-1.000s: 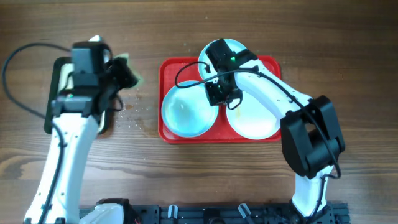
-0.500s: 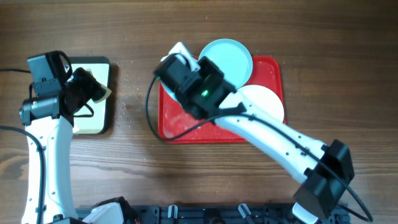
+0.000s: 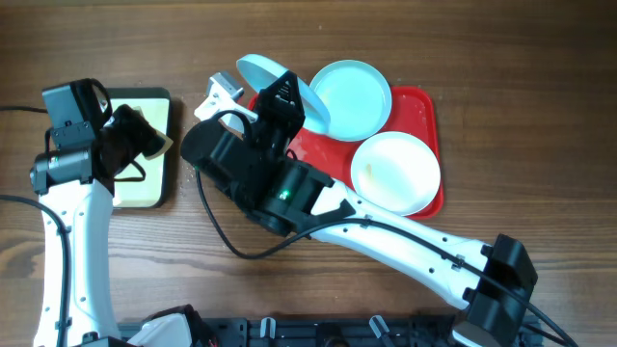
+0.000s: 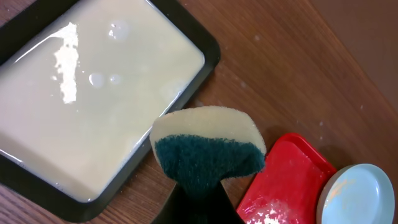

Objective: Clean dirty plates on tray and stack at the side
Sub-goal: 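Lift the blue plate with the right gripper and place it at the right side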

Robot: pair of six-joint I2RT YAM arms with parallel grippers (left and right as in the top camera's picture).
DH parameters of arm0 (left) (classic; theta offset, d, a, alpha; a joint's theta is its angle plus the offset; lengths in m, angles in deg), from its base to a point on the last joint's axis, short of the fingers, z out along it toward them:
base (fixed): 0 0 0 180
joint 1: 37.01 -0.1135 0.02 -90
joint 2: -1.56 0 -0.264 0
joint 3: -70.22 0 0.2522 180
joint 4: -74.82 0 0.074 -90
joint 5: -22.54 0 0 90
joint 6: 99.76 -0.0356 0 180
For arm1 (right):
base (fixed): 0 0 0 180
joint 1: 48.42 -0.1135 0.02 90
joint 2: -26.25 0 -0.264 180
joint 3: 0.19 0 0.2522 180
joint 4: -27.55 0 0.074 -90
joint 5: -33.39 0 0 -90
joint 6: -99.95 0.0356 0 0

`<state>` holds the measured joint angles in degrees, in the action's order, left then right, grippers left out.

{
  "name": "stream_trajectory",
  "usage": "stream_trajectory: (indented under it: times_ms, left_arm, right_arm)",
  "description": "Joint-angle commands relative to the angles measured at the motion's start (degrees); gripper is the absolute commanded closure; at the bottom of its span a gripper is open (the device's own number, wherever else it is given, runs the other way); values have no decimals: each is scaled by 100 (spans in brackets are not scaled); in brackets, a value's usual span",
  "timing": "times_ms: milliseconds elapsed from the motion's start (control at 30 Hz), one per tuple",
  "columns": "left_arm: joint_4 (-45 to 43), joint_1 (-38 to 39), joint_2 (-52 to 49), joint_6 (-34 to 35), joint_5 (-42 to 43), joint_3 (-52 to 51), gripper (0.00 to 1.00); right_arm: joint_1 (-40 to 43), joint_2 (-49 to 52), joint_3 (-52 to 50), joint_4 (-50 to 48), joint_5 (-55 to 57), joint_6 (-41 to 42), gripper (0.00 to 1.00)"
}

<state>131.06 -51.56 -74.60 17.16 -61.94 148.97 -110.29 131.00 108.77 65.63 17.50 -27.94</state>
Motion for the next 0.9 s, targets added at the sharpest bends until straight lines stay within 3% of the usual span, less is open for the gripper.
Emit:
stream_trajectory:
  times_ms: [0, 33, 133, 167, 233, 267, 300, 367, 433, 533, 567, 667, 767, 867]
  left_arm:
    - [-15, -26, 42, 55, 66, -11, 96]
    - [-15, -26, 42, 55, 66, -11, 96]
    - [-15, -26, 42, 55, 66, -11, 96]
    - [-15, -26, 42, 55, 66, -11, 96]
    - [-13, -26, 42, 55, 66, -11, 96]
    - [-15, -26, 42, 55, 66, -11, 96]
    - [-15, -26, 42, 55, 66, -11, 96]
    - [-15, -26, 42, 55, 66, -11, 96]
    - [-13, -26, 42, 55, 66, -11, 96]
    - [-13, -26, 42, 55, 66, -11, 96]
    - [-13, -26, 42, 52, 66, -11, 96]
    - [-13, -26, 42, 55, 66, -11, 96]
    - [-17, -26, 39, 55, 66, -11, 96]
    - [-20, -26, 39, 55, 66, -11, 96]
  right_arm:
    - [221, -109, 13, 1316, -2667, 752, 96]
    - [321, -109, -52, 1423, -3038, 933, 96]
    - [570, -155, -66, 1121, -1989, 2415, 96]
    - [728, -219, -66, 1093, -2153, 2664, 96]
    - [981, -238, -66, 1353, -3901, 2365, 96]
    - [1473, -201, -92, 1961, -6878, 1655, 96]
    - [1801, -179, -144, 2048, -7285, 2063, 96]
    - [2583, -179, -181, 2122, -7211, 3311, 96]
    - [3569, -179, -181, 2114, -7499, 3886, 96]
    - [5233, -179, -181, 2118, -8605, 3952, 96]
    - [6124, -177, -197, 2173, -8880, 3943, 96]
    - [7357, -105, -208, 2243, -8874, 3939, 96]
    - [8332, 151, -229, 2251, -8856, 3987, 96]
    - [8802, 645, -234, 2203, -8819, 3950, 96]
